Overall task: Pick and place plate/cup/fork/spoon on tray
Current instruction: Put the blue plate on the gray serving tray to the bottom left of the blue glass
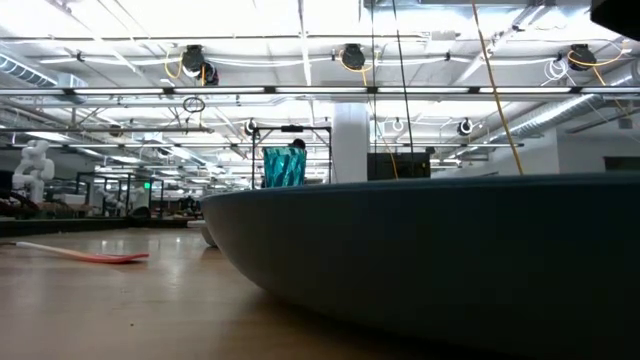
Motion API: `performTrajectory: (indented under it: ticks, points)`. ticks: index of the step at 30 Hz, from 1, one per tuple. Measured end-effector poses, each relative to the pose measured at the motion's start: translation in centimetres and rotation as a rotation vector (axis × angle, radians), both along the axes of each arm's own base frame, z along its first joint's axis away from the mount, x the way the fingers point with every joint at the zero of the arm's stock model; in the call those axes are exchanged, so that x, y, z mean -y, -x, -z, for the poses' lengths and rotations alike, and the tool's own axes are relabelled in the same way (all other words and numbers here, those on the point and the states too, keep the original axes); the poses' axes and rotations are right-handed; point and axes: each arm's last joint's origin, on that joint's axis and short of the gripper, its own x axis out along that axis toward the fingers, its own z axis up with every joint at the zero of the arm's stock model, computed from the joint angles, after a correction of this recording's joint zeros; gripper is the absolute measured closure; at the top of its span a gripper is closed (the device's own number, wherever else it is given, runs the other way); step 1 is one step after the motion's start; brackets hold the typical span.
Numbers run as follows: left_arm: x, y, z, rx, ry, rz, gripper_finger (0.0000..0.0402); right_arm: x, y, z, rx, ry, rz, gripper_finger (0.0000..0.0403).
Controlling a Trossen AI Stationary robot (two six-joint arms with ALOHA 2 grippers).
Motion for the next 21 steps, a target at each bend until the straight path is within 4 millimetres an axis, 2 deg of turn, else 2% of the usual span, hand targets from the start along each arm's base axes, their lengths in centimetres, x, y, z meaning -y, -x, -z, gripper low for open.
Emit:
performTrajectory:
  ticks: [6,21]
  points:
    - [0.6,0.4,0.0,0.019,0.003,-0.049,0.0273,0.2,0.3,0.8,0.064,0.091,-0.083,0.0266]
    - [0.9,0.6,-0.1,0.045,-0.059,-0.01,0.0273,1.2,0.8,3.2,0.059,0.117,-0.13,0.0302]
